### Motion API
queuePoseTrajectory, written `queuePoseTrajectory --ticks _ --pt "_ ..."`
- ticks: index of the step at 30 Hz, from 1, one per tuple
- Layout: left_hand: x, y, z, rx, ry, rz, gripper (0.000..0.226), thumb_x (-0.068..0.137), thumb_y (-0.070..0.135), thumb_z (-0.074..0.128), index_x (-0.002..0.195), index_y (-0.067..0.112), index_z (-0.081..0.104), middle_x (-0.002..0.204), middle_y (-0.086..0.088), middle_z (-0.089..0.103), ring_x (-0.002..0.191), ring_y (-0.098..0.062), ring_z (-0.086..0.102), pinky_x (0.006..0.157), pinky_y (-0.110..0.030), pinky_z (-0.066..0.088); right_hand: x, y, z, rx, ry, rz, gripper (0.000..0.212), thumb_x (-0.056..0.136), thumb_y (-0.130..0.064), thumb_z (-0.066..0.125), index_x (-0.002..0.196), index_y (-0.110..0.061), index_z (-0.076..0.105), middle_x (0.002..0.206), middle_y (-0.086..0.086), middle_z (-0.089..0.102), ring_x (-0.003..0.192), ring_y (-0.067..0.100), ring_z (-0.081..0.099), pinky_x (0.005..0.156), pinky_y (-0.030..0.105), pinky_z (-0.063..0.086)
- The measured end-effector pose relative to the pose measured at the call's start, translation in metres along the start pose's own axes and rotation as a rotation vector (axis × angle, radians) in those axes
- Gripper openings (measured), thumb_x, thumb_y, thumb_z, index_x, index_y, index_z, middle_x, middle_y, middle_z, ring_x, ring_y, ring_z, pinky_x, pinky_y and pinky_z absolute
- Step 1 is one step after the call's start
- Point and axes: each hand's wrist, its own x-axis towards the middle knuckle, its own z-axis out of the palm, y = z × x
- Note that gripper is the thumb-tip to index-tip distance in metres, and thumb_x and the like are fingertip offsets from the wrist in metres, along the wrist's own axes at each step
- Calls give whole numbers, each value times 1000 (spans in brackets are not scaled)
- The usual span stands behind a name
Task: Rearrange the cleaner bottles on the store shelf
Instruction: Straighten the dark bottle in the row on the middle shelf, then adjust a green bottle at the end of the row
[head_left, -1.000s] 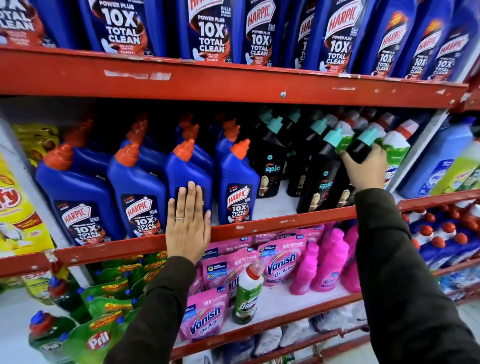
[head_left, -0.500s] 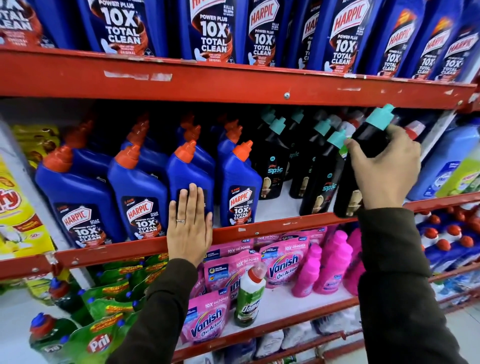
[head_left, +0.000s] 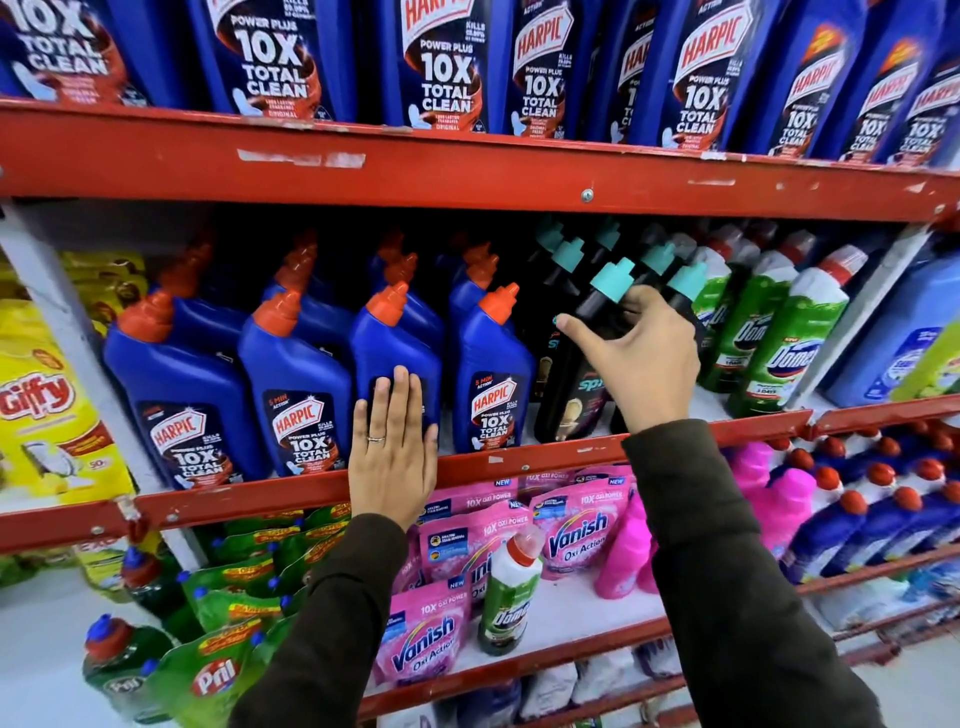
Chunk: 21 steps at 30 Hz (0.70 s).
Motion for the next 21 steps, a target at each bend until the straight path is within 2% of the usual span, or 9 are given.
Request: queuePoseTrajectory --ticks 8,10,12,14,16,18,19,21 --pt "-2 1 0 5 -4 2 77 104 33 32 162 8 -11 170 -7 -20 158 -21 -16 129 -39 -10 2 7 10 -24 -95 -7 78 66 -70 83 124 -19 67 122 0 75 115 24 70 87 39 54" --pt "-3 0 1 0 -11 -1 77 104 33 32 162 8 -11 170 -7 -20 158 -21 -16 130 -39 -10 1 10 6 17 -142 -16 81 67 -69 84 128 -20 64 127 -1 72 121 22 66 91 37 52" --pt "-4 0 1 7 -11 1 77 104 33 32 162 8 -11 170 -7 -21 158 -21 -16 129 -40 -10 -3 13 1 68 -118 -61 83 69 -65 85 134 -20 59 132 0 66 125 22 61 99 37 52" --pt "-4 1 0 8 -14 0 77 105 33 32 162 8 -12 169 -6 -22 158 -21 -17 129 -40 -11 -15 18 -2 144 -34 -127 70 74 -61 84 126 -20 59 123 -3 60 112 19 60 95 34 53" --pt "-5 1 -1 16 -16 1 77 105 32 32 162 8 -14 168 -6 -25 157 -20 -20 129 -40 -12 -38 25 0 218 -2 -164 53 76 -60 83 107 -23 59 106 -8 59 87 14 59 77 29 53" --pt "-3 2 -3 22 -27 -7 77 106 32 32 161 9 -16 167 -5 -28 156 -20 -22 129 -39 -13 -69 37 6 263 -120 -119 52 74 -65 82 96 -26 56 92 -7 63 72 12 60 64 29 54" --pt "-3 2 -3 25 -30 -9 77 106 32 33 161 9 -17 167 -5 -29 156 -19 -23 128 -39 -14 -87 45 10 245 -223 -80 55 71 -71 80 94 -28 54 88 -9 64 71 10 62 63 28 55" --pt "-2 3 -3 47 -27 -16 78 107 32 35 161 7 -15 168 -5 -27 155 -19 -25 128 -39 -14 -120 62 21 115 -473 6 67 64 -83 74 100 -30 52 95 -13 64 80 5 64 72 26 57"
